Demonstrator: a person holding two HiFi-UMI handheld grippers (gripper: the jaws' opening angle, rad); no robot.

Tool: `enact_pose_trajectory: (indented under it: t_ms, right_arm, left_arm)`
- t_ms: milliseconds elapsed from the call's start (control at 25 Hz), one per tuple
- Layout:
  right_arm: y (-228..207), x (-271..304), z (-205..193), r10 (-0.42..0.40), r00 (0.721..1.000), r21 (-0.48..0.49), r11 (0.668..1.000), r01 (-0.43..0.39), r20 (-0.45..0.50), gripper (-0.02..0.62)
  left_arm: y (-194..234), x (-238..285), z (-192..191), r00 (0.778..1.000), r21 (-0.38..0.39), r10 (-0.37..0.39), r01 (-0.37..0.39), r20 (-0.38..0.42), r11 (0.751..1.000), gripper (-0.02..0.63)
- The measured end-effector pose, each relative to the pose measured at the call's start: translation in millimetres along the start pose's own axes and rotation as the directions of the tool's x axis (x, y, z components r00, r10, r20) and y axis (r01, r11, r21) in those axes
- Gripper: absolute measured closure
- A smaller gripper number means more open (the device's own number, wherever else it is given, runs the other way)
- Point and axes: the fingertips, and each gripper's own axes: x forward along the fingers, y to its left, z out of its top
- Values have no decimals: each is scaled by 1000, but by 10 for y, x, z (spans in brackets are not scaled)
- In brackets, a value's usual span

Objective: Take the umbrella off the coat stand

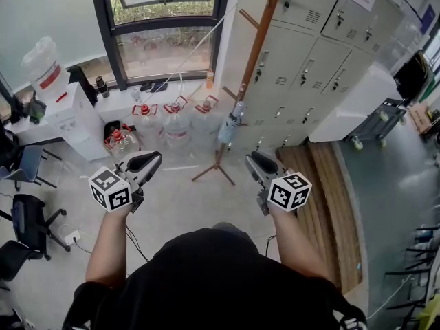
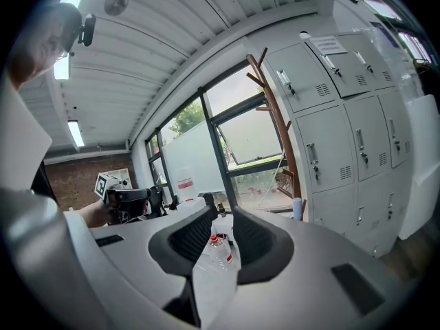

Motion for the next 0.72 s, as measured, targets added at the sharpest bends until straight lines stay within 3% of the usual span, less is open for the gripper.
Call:
enact_pose_trajectory:
  t_ms: [720]
  right_arm:
    - [-339,252,-22,18,1000,17,1000,-18,-18,482]
  left_arm:
    - [219,183,-65,999,-10,33,-33,-31,999,577]
